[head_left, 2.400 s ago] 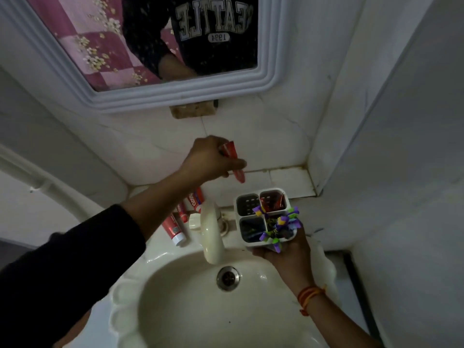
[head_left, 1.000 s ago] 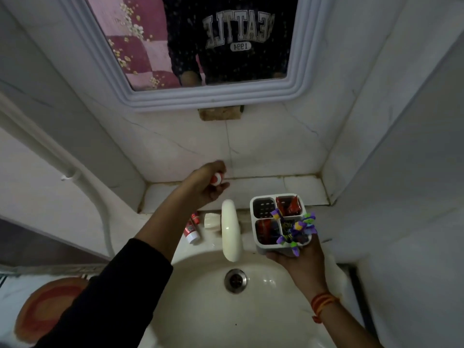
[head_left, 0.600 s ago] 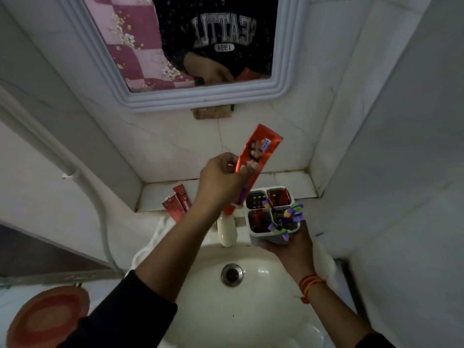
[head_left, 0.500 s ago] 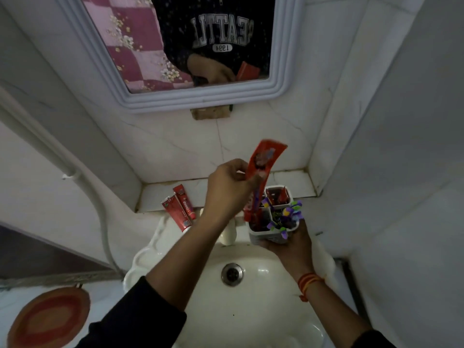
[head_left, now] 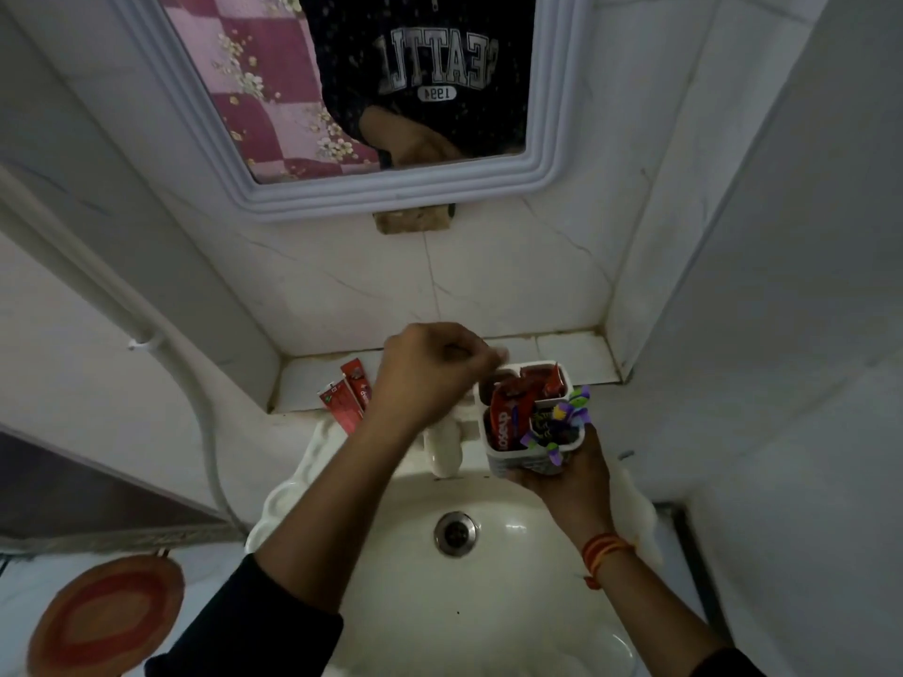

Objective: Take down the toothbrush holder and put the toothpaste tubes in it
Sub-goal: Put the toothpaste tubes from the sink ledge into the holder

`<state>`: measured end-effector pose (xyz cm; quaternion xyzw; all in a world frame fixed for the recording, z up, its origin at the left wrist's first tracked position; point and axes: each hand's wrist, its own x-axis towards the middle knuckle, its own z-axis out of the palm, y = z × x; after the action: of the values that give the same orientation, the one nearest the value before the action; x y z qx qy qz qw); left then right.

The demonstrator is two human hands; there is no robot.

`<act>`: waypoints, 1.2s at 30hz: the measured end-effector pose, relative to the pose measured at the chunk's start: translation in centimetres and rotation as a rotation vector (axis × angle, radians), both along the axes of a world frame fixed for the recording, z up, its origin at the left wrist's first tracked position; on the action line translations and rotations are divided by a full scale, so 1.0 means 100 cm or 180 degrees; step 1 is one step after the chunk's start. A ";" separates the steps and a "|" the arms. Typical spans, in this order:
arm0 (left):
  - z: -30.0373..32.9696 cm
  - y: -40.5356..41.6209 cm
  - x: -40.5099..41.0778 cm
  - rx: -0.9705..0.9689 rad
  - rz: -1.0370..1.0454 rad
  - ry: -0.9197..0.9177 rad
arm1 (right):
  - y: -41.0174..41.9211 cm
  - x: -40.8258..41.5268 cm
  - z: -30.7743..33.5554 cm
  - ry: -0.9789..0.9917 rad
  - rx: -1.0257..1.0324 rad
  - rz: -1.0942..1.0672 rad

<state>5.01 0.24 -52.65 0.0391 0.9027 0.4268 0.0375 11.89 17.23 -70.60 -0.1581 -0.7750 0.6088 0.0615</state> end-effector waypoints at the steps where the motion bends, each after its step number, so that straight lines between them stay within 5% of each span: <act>1: -0.001 -0.011 -0.003 0.0210 0.0205 -0.0030 | 0.000 0.001 0.000 -0.0097 0.0105 -0.0026; 6: -0.016 -0.041 -0.001 0.0615 0.0959 -0.0206 | 0.002 -0.004 -0.002 0.0011 0.0047 -0.0098; 9: -0.015 -0.025 0.015 0.0291 0.0323 -0.0147 | 0.001 -0.005 -0.007 0.0107 0.0091 -0.0088; 14: -0.008 0.018 0.008 -0.1516 -0.0882 0.0342 | 0.004 -0.007 -0.012 0.0081 0.0047 -0.0026; 33: -0.026 0.052 0.000 -0.2750 -0.0919 0.0080 | 0.003 -0.004 -0.010 -0.0171 0.0112 -0.0144; 36: -0.015 0.037 -0.010 -0.2481 -0.1154 -0.0283 | 0.005 -0.004 -0.011 -0.0118 0.0067 -0.0062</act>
<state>3.99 3.97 -54.19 0.1615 0.9725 0.0418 0.1628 11.47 17.71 -71.75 -0.1763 -0.7807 0.5970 0.0547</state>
